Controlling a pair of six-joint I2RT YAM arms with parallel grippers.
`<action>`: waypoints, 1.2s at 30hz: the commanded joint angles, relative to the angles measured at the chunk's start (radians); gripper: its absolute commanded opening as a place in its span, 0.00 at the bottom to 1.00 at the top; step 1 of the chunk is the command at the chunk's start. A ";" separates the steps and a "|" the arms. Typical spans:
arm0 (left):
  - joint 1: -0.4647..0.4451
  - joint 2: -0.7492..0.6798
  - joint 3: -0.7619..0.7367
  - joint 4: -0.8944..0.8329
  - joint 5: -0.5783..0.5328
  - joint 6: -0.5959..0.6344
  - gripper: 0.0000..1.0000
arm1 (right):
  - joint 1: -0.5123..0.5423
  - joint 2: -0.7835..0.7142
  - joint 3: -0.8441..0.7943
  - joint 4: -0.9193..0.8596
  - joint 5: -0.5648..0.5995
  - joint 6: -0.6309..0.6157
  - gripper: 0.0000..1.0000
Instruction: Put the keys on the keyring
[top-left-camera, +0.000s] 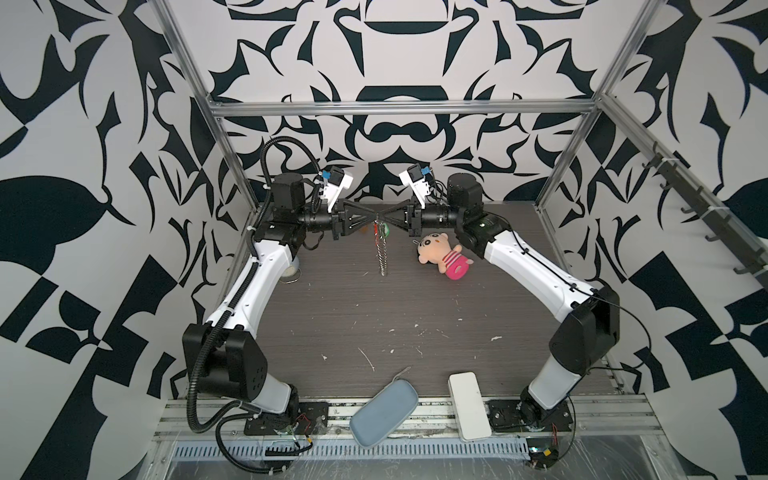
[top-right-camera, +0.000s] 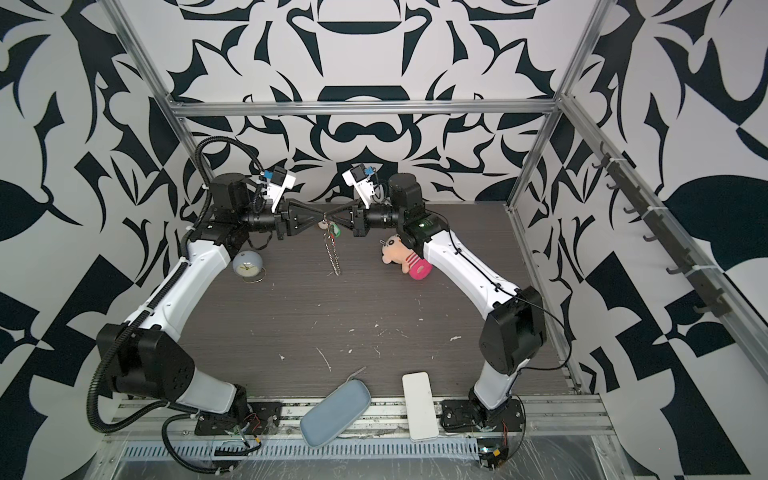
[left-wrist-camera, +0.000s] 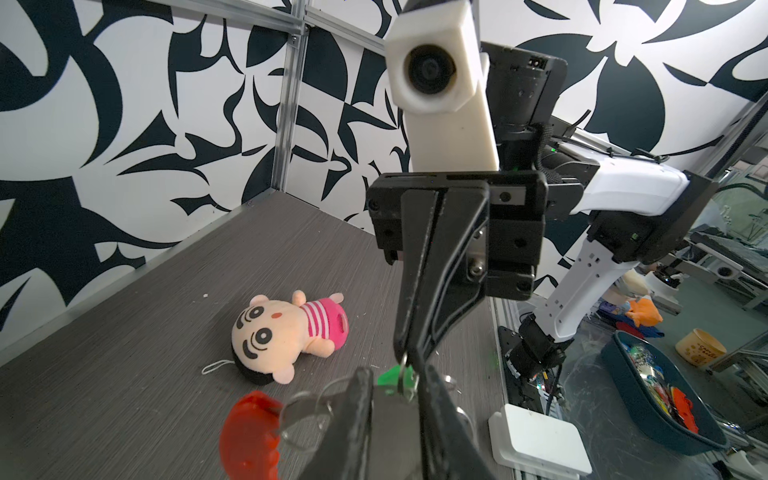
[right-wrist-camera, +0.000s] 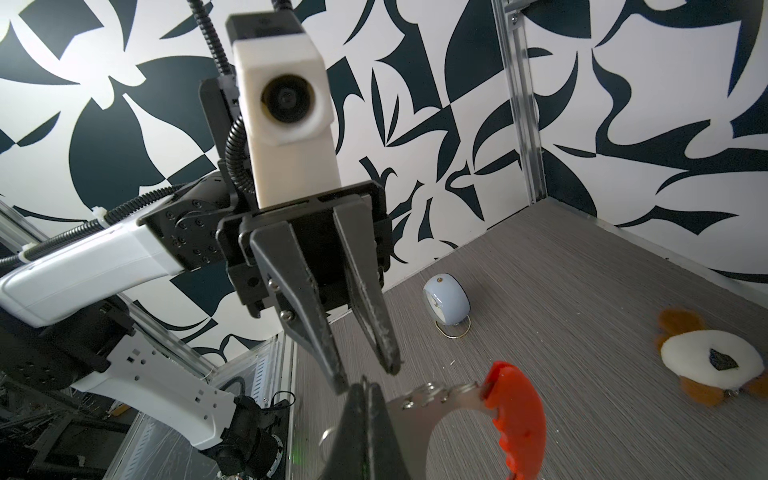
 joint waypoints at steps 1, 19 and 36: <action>-0.007 -0.009 -0.003 0.013 0.027 -0.003 0.23 | 0.011 -0.009 0.062 0.095 -0.022 0.023 0.00; -0.016 -0.007 0.004 0.022 0.070 -0.013 0.00 | 0.008 -0.041 0.023 0.077 0.052 0.010 0.00; -0.032 -0.072 -0.262 0.942 -0.184 -0.629 0.00 | -0.053 -0.104 -0.147 0.245 0.057 0.096 0.30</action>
